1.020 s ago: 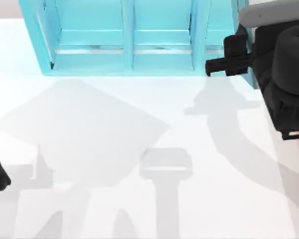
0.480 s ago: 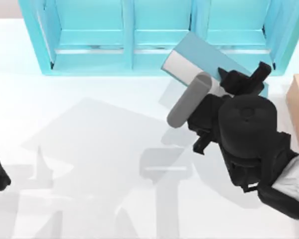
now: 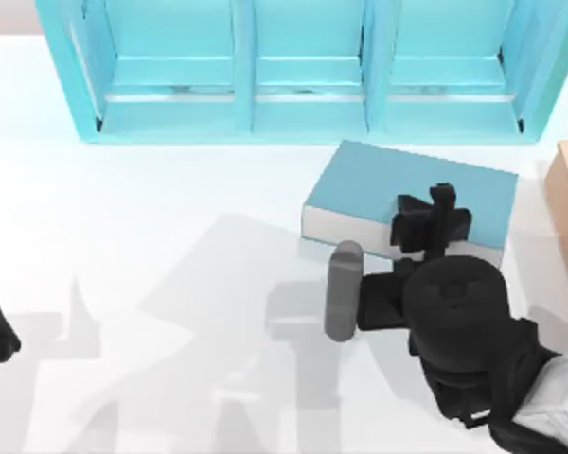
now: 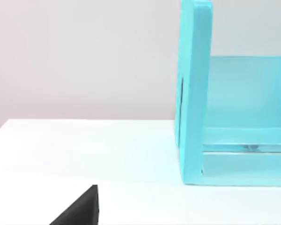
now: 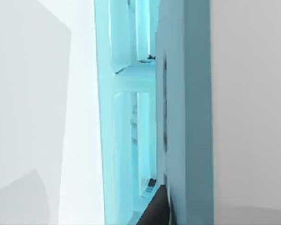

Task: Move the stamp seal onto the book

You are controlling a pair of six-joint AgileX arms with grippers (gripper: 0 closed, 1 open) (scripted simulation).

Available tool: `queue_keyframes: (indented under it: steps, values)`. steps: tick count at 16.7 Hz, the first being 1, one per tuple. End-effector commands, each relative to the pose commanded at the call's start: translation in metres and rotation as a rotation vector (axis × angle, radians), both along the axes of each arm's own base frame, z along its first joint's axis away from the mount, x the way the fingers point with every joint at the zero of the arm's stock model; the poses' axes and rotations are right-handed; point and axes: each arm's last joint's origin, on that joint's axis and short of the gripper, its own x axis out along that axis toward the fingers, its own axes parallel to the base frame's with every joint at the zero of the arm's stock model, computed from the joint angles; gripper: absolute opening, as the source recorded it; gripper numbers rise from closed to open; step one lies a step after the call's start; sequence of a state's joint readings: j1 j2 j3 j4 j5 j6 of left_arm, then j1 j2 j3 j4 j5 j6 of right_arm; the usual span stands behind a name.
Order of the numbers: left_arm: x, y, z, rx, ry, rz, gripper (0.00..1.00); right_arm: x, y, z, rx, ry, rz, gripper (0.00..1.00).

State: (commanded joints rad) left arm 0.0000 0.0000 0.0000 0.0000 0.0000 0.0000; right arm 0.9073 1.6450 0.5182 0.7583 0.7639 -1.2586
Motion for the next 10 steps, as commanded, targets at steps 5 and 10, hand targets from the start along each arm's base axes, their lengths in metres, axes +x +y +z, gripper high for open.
queue_keyframes:
  steps: [5, 10]
  values:
    - [0.0, 0.0, 0.0, 0.0, 0.0, 0.0, 1.0, 0.0004, -0.0015, -0.0015, -0.002, 0.006, -0.003, 0.0]
    - [0.0, 0.0, 0.0, 0.0, 0.0, 0.0, 1.0, -0.0043, -0.0005, 0.0001, -0.004, 0.001, 0.001, 0.0]
